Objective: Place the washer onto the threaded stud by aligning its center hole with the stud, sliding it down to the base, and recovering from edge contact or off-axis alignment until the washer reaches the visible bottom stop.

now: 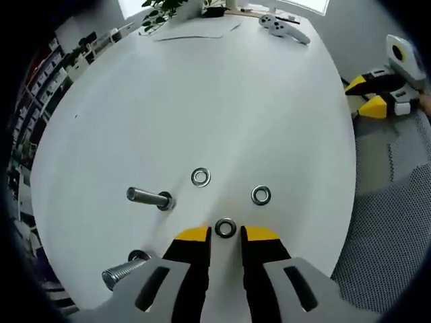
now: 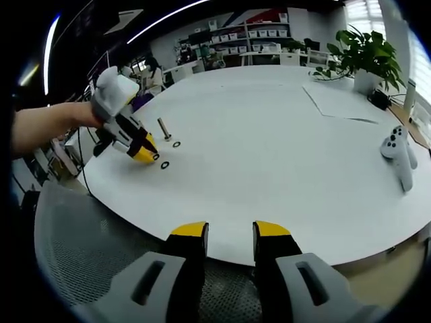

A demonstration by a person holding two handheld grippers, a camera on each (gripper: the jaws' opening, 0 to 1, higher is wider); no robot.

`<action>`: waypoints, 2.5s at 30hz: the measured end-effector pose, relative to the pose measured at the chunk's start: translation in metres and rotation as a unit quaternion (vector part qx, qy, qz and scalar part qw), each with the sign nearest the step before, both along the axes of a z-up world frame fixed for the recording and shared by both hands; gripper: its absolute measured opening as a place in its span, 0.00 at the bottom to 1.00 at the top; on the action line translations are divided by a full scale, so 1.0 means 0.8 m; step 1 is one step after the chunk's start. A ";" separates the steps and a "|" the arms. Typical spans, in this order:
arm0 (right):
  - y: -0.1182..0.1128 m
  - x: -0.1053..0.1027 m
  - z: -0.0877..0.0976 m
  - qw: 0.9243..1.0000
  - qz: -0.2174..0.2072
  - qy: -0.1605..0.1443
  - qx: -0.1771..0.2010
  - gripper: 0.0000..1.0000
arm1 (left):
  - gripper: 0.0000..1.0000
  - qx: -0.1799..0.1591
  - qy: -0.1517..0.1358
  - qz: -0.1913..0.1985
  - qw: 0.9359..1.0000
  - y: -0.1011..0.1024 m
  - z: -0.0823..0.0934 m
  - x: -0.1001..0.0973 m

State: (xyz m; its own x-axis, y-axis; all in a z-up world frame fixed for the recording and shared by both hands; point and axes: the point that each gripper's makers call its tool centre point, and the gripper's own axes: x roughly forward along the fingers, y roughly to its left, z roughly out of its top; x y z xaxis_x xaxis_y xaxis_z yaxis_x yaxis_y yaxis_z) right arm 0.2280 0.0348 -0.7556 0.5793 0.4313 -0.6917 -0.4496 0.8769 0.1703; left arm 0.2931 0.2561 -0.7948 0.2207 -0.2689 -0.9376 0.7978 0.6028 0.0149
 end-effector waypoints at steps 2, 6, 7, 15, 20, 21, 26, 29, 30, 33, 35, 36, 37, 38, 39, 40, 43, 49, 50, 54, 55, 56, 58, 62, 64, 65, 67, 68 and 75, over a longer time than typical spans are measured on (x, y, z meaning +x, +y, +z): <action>0.000 0.000 0.000 1.000 0.000 0.000 0.000 0.29 | 0.16 0.001 0.000 -0.003 1.000 0.000 0.000 0.000; 0.000 0.000 0.000 1.000 0.000 0.000 0.001 0.29 | 0.14 0.003 -0.003 -0.013 1.000 -0.002 0.000 -0.001; 0.000 0.000 0.000 1.000 0.000 0.000 0.001 0.29 | 0.13 0.004 -0.003 -0.017 1.000 -0.003 0.000 -0.001; 0.000 0.000 0.000 1.000 0.000 0.001 0.001 0.29 | 0.10 0.016 -0.006 -0.030 0.999 -0.006 0.001 -0.004; 0.000 0.000 0.000 1.000 0.001 0.000 0.002 0.29 | 0.09 0.034 -0.043 -0.061 0.997 -0.008 0.002 -0.002; 0.000 0.000 0.000 1.000 0.000 0.000 0.002 0.29 | 0.09 0.041 -0.059 -0.075 0.995 -0.009 0.003 0.000; 0.000 0.000 0.001 1.000 0.000 -0.001 0.003 0.29 | 0.08 0.023 -0.052 -0.051 0.997 -0.013 0.007 -0.003; 0.001 0.001 0.001 1.000 0.000 -0.001 0.003 0.29 | 0.08 0.015 -0.054 -0.041 0.998 -0.013 0.014 0.000; 0.001 0.001 0.001 1.000 0.000 -0.001 0.003 0.29 | 0.08 0.015 -0.052 -0.039 0.998 -0.013 0.016 0.000; 0.001 0.001 0.001 1.000 0.000 -0.001 0.004 0.29 | 0.08 0.016 -0.044 -0.035 0.998 -0.009 0.019 -0.001; 0.001 0.001 0.001 1.000 -0.001 -0.002 0.004 0.29 | 0.08 0.016 -0.041 -0.030 0.999 -0.007 0.023 -0.002; 0.001 0.001 0.001 1.000 -0.001 -0.002 0.004 0.29 | 0.08 0.016 -0.041 -0.029 0.999 -0.006 0.024 -0.001; 0.001 0.001 0.001 1.000 -0.001 -0.001 0.004 0.29 | 0.08 0.015 -0.040 -0.027 0.999 -0.005 0.026 0.000; 0.000 0.001 0.001 1.000 -0.002 -0.002 0.005 0.29 | 0.08 0.015 -0.040 -0.025 0.999 -0.005 0.029 -0.001; 0.000 0.001 0.001 1.000 -0.002 -0.002 0.005 0.29 | 0.08 0.014 -0.041 -0.024 0.999 -0.004 0.031 0.000; 0.000 0.001 0.001 1.000 -0.002 -0.002 0.004 0.29 | 0.08 0.015 -0.040 -0.023 0.999 -0.004 0.032 0.000; 0.000 0.001 0.001 1.000 -0.002 -0.001 0.004 0.29 | 0.08 0.015 -0.045 -0.023 0.999 -0.002 0.041 0.004; 0.000 0.000 0.001 1.000 -0.001 -0.001 0.003 0.29 | 0.08 0.013 -0.058 -0.017 0.998 0.001 0.057 0.016; 0.000 0.000 0.001 1.000 -0.001 0.000 0.003 0.29 | 0.08 0.013 -0.061 -0.017 0.998 0.002 0.060 0.017; 0.000 0.000 0.001 1.000 -0.002 0.000 0.003 0.29 | 0.08 0.016 -0.067 -0.019 0.997 0.005 0.067 0.026; 0.000 0.000 0.001 1.000 -0.002 0.000 0.002 0.29 | 0.08 0.016 -0.069 -0.020 0.997 0.006 0.069 0.029; 0.000 0.000 0.001 1.000 -0.002 0.000 0.002 0.29 | 0.08 0.018 -0.071 -0.021 0.997 0.006 0.071 0.031; 0.000 0.000 0.000 1.000 -0.002 0.001 0.002 0.29 | 0.08 0.020 -0.075 -0.023 0.997 0.008 0.075 0.037; -0.001 0.000 0.000 1.000 -0.003 0.002 0.001 0.29 | 0.08 0.024 -0.087 -0.026 0.996 0.011 0.081 0.049; -0.001 0.000 0.000 1.000 -0.003 0.003 0.001 0.29 | 0.08 0.023 -0.089 -0.025 0.995 0.012 0.084 0.053; -0.001 0.000 0.000 1.000 -0.003 0.003 0.001 0.29 | 0.08 0.024 -0.090 -0.026 0.995 0.012 0.084 0.055; -0.001 0.000 0.000 1.000 -0.003 0.003 0.001 0.29 | 0.08 0.029 -0.095 -0.028 0.995 0.015 0.086 0.061; -0.001 0.000 0.000 1.000 -0.003 0.003 0.001 0.29 | 0.08 0.029 -0.095 -0.027 0.995 0.016 0.087 0.062; -0.001 0.001 0.000 1.000 -0.005 0.000 0.002 0.29 | 0.08 0.034 -0.089 -0.029 0.995 0.015 0.081 0.071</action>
State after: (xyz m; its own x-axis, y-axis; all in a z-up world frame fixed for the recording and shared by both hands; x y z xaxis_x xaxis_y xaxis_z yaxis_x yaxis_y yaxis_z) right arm 0.2287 0.0340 -0.7552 0.5834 0.4279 -0.6903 -0.4412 0.8806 0.1730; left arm 0.3500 0.2685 -0.7299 0.3711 -0.2239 -0.9012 0.8125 0.5482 0.1984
